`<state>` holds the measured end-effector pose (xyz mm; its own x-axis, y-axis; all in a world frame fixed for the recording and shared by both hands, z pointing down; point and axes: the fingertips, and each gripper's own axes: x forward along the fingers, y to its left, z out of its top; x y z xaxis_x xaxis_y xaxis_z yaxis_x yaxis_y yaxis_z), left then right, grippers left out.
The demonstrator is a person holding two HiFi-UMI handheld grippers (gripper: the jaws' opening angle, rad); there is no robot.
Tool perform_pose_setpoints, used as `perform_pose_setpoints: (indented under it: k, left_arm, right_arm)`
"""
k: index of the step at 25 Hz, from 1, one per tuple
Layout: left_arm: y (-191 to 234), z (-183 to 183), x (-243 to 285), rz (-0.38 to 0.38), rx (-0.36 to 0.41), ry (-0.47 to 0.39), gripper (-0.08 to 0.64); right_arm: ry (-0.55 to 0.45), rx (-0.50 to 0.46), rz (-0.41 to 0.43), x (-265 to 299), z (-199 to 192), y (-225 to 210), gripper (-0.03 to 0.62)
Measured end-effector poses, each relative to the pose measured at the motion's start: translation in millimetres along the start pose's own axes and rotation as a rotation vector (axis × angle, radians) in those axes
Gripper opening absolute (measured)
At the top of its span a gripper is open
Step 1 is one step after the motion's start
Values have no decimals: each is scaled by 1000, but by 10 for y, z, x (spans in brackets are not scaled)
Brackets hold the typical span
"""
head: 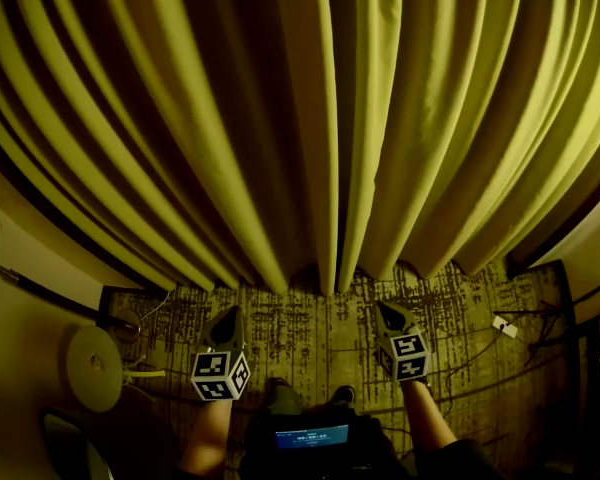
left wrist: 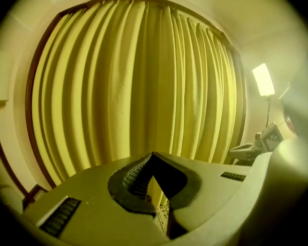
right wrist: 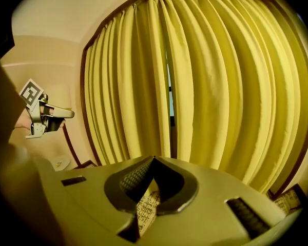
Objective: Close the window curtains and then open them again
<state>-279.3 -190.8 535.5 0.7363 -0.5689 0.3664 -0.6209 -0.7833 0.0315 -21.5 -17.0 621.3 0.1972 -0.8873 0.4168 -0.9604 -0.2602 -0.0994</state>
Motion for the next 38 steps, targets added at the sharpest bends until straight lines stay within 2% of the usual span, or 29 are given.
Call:
perform_pose_setpoints:
  k: [6, 11, 15, 16, 20, 21, 23, 25, 31, 38]
  left_arm:
    - [97, 255, 233, -26, 34, -15, 7]
    - [319, 437, 503, -82, 33, -45, 7]
    - [422, 692, 657, -135, 45, -87, 7]
    - [467, 763, 689, -142, 47, -97, 7]
    - [652, 1047, 757, -179, 34, -140, 7]
    - [686, 1127, 777, -189, 37, -154, 7]
    - [743, 1290, 839, -210, 51, -183, 7]
    - [782, 1433, 911, -234, 65, -209, 7]
    - [757, 1755, 1041, -295, 116, -260, 7]
    - [764, 2099, 1227, -279, 123, -314, 7]
  right_arm:
    - [-70, -27, 9, 270, 422, 162, 17]
    - [-219, -122, -52, 590, 1178, 269, 26]
    - [-349, -164, -85, 718, 2064, 402, 134]
    - [-375, -185, -100, 745, 2259, 420, 137]
    - [-467, -218, -168, 787, 3025, 487, 224]
    - [-503, -225, -182, 793, 3229, 480, 252]
    - [-573, -233, -207, 847, 3577, 422, 351]
    - [-620, -233, -223, 909, 3882, 422, 394]
    - [-682, -333, -301, 1020, 4651, 506, 449]
    - [-730, -358, -338, 1099, 5393, 429, 466]
